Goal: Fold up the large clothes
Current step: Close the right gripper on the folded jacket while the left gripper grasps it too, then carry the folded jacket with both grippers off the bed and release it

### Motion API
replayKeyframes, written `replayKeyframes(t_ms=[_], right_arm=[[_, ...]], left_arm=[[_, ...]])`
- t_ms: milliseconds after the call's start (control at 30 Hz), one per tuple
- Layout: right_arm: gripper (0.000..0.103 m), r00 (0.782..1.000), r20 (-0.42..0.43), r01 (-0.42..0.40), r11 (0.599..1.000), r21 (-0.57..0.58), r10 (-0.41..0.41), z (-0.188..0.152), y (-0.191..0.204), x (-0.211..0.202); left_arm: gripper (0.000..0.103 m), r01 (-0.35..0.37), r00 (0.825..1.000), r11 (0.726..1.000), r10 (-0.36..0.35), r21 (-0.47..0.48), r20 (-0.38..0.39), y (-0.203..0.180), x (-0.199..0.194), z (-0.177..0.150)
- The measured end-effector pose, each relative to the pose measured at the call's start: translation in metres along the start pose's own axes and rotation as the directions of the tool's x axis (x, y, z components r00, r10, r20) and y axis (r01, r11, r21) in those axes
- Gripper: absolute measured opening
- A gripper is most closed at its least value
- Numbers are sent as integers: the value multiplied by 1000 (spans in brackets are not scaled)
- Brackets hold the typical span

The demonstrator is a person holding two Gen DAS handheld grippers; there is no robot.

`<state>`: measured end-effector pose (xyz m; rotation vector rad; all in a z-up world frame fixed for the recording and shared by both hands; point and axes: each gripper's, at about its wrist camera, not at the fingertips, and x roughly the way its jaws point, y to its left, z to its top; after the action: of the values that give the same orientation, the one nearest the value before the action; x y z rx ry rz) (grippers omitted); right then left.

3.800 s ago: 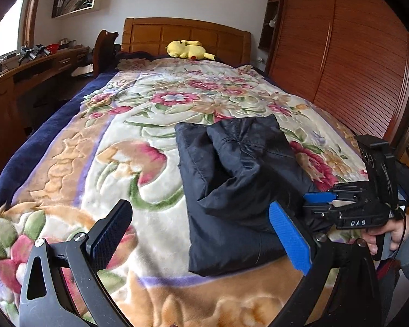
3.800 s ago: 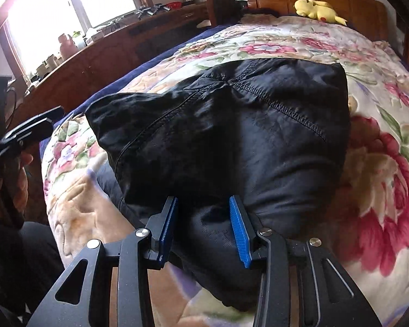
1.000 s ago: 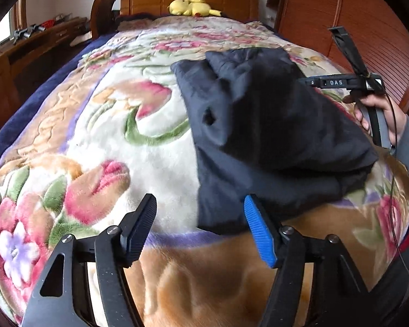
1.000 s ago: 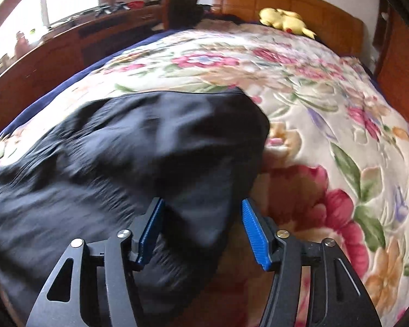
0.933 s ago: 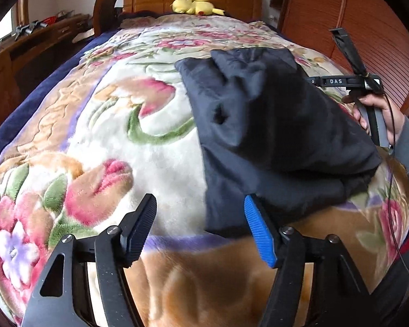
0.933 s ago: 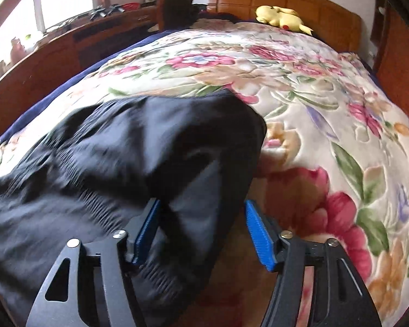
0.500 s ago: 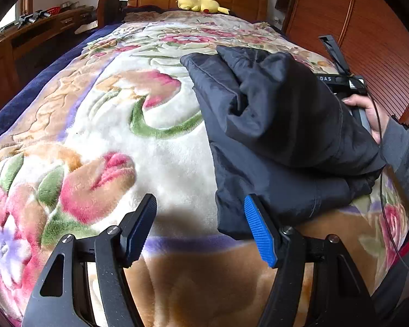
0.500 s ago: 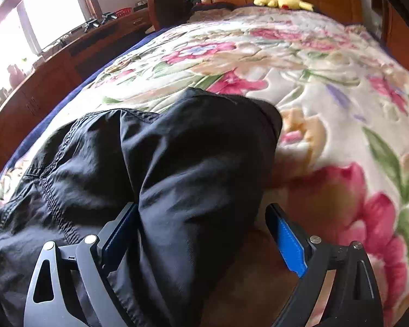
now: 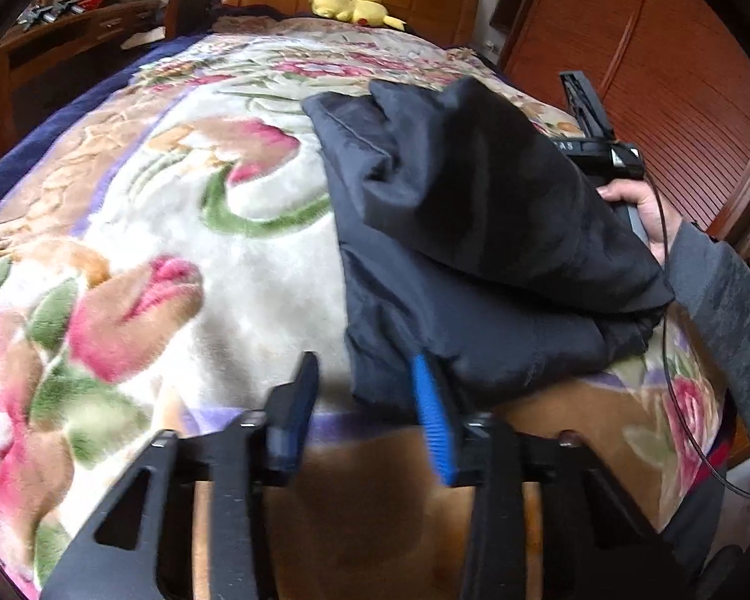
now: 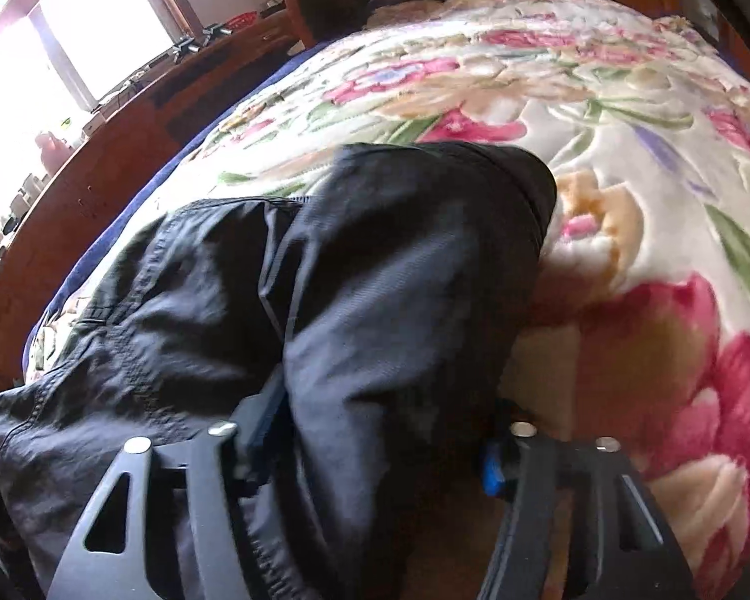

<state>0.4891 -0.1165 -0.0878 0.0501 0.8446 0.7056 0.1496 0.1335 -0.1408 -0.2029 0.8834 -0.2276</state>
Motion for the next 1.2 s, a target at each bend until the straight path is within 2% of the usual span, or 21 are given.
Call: replayKeyframes(t_ms=[33,100,133,300,467,633,767,900,1000,1100,1167,1200], right_arm=[[41,1000,11,2,1000,-1,-2,0,0,-3],[35,999,34,16,1000,-9,-15,1,0,-10],[32,999,48,27,999,-21,-26,0,3,-15],[27,990,128,64,996,-59,-56,0,26,-39],[26,983,178,59,991,-121,-37,1,68,-58],[25,981,194,19,979,-204,21,10,132,-59],[24,979,185,-31,962,-271,83,25,197,-41],[24,974,163,-94,933,-347,158,37,278,-13],[24,967,140,-144,910,-390,213,42,342,10],[24,958,114,-192,887,-420,262,43,402,34],[24,956,100,-207,875,-438,276,41,437,50],[24,955,91,-215,868,-448,283,39,453,60]], left_arm=[[19,21,1000,1000,-21,2,-1,-1,1,1],[9,24,1000,999,-25,21,11,-5,-1,1],[8,28,999,999,-29,22,30,-7,-5,2],[6,67,988,998,-66,0,136,-6,-33,5],[6,59,974,998,-53,-18,219,10,-67,4],[5,1,959,999,14,-52,283,56,-113,1],[5,-113,941,991,128,-65,313,102,-161,-9],[5,-244,908,964,266,-107,323,153,-210,-21],[5,-327,872,931,363,-162,328,191,-243,-33],[5,-429,820,876,480,-220,313,229,-271,-47],[5,-521,771,820,572,-238,282,248,-282,-59],[5,-534,762,806,590,-257,269,259,-285,-65]])
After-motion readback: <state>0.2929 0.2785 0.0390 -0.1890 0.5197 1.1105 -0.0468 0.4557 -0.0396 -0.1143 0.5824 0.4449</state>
